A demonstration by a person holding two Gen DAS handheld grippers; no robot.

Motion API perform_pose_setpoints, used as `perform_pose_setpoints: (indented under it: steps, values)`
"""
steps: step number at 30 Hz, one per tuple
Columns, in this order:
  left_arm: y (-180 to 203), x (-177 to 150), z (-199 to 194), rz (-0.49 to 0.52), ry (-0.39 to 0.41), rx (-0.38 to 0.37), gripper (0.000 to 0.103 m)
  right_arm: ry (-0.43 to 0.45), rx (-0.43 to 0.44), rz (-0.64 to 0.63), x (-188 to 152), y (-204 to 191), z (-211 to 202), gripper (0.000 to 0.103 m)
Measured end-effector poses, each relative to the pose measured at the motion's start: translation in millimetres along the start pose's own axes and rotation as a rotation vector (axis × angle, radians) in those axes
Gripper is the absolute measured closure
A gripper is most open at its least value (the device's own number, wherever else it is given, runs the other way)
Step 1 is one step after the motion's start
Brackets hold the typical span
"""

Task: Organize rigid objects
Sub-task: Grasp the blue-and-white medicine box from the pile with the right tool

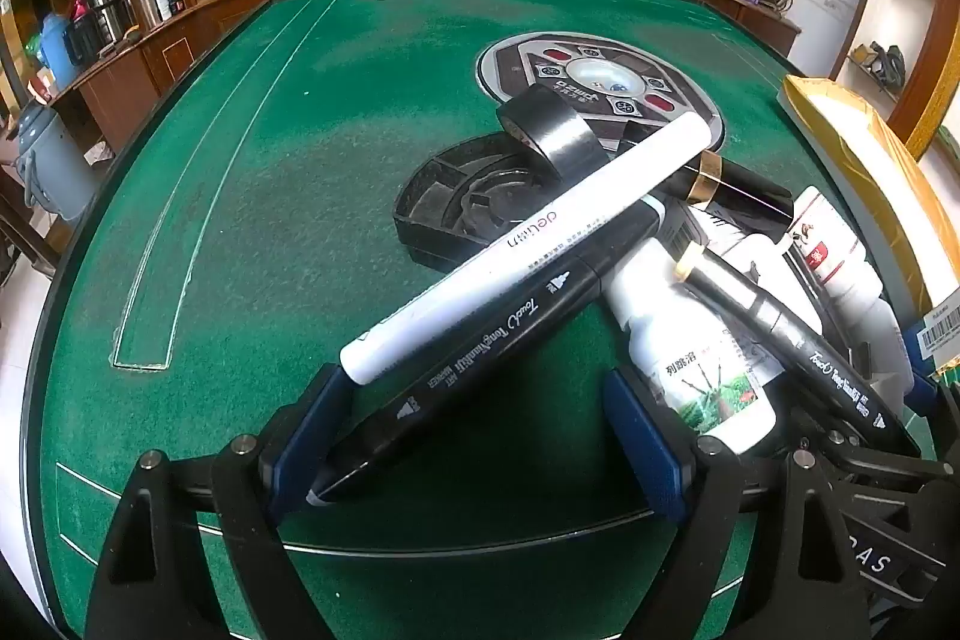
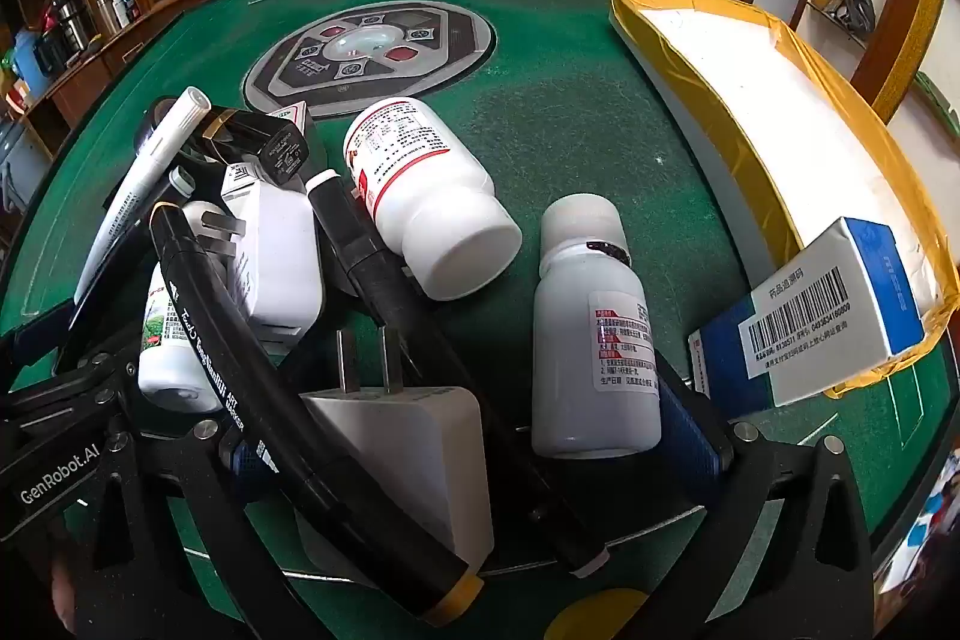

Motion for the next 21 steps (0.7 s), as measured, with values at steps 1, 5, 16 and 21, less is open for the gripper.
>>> perform_pose_setpoints:
  steps: [1,5,16,21]
  values:
    - [0,0,0,-0.002,0.0,-0.004,0.016,0.002,-0.004,-0.003,0,0,0,0.0]
    - [0,0,0,0.002,-0.003,-0.005,0.015,-0.009,0.006,-0.021,0,-1,0,0.0]
    - [0,0,3,0.003,-0.003,-0.003,0.014,0.03,0.151,-0.172,-1,-6,-5,0.0]
    - [0,0,3,0.003,-0.003,-0.003,0.014,0.129,0.145,-0.222,8,1,-30,0.001]
Point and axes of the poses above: each gripper's, at about its wrist camera, not at the fingertips, and z roughly the way its jaws point, y to its right, x to its top, the point moved 6 cm from there along z, roughly the way its jaws point, and after that the axes turned 13 degrees about -x, right-handed, at the moved point
